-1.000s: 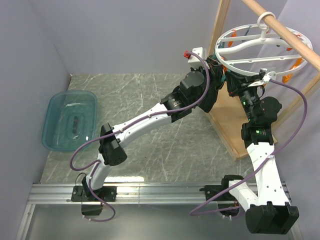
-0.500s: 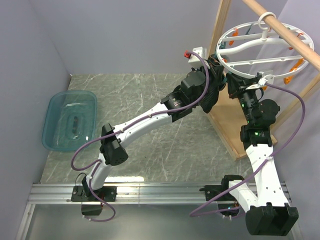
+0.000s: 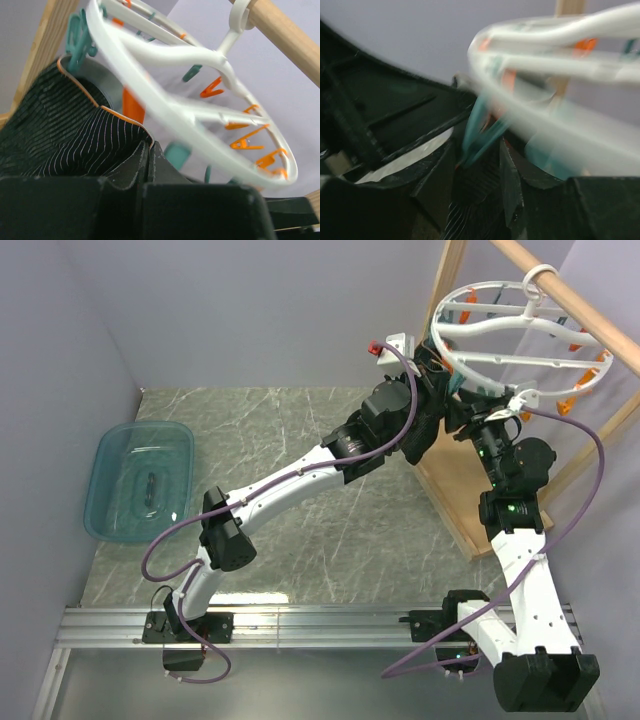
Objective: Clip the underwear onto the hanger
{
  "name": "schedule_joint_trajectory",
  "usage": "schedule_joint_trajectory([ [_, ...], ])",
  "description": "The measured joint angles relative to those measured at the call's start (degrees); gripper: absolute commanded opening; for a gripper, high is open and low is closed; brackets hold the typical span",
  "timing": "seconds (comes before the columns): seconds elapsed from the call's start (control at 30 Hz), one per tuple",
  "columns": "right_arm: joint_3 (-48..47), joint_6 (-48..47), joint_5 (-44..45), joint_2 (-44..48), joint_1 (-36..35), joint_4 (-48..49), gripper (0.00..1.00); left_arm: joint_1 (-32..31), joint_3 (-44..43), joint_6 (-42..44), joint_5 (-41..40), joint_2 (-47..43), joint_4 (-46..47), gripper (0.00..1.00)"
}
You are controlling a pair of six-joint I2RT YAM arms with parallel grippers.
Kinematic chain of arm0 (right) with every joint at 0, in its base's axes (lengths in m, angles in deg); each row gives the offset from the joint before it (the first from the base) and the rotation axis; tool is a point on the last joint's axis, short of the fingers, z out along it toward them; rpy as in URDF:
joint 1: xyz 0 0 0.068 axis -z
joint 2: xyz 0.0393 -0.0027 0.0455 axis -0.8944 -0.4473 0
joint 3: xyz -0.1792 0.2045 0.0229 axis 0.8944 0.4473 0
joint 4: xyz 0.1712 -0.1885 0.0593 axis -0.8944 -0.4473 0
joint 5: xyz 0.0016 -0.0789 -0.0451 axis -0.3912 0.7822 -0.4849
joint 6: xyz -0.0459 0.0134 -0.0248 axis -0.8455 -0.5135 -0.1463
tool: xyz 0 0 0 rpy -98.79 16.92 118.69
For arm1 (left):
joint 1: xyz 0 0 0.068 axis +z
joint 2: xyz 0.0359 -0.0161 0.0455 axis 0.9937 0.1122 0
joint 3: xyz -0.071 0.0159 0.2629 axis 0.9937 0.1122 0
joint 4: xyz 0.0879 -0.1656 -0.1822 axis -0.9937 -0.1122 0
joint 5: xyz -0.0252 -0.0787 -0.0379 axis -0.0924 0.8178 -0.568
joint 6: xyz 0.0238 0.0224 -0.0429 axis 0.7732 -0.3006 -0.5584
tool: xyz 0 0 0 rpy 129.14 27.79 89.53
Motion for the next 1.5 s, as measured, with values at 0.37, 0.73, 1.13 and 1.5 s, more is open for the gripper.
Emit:
schedule_joint_trajectory([
  [0.37,0.04,0.87,-5.70,1.18,-1.68,-7.17,0.60,-0.02,0.00,-0.02,0.44,0.35,1.16,0.00],
  [0.73,-0.48,0.61,-5.51,8.85,-1.68,-17.09,0.72,0.00,1.88,0.17,2.03,0.94,4.48,0.17],
  [1.13,-6.78,-0.90,-2.89,15.08,-1.62,-37.57,0.78,0.44,20.48,2.14,6.34,-5.77,4.90,0.76],
  [1.5,-10.27,-2.14,-7.96,14.75,1.29,-50.66,0.84,11.30,38.16,2.91,19.30,-28.41,-4.37,0.99],
])
